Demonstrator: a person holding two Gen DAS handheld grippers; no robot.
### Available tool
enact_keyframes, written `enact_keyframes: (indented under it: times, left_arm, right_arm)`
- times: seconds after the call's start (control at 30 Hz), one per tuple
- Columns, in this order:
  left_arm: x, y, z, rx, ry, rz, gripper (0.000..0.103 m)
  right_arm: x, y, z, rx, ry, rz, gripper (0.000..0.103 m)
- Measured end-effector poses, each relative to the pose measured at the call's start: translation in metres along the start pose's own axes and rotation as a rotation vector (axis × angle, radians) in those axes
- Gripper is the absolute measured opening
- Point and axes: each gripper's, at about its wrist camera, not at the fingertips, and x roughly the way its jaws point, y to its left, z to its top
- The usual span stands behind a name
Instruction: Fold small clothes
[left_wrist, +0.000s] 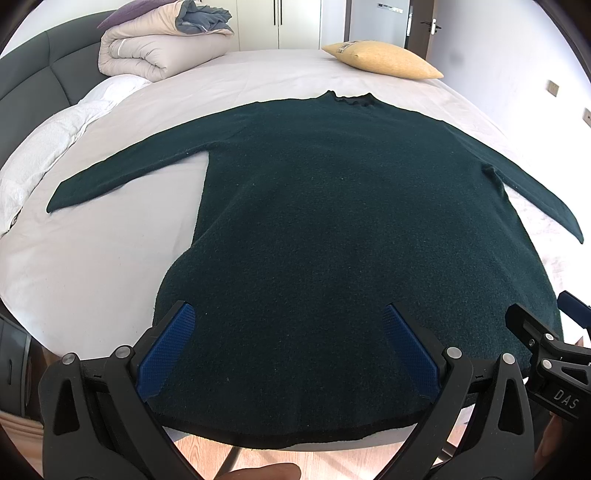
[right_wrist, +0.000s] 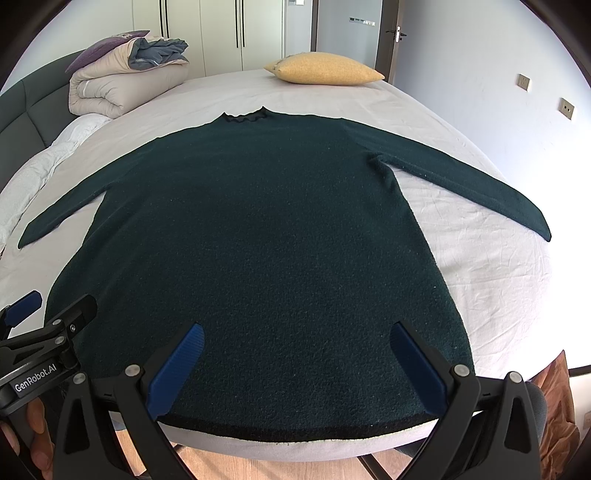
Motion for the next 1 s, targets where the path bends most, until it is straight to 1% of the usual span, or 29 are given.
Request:
enact_keyframes:
  times: [1.0]
  left_arm:
    - [0.0002,-0.0003,-0.0008,-0.001,0.002,-0.001,0.103]
  right_arm:
    - [-0.0001,-0.0009,-0.0025,0.002,0.003,0.002,0.103]
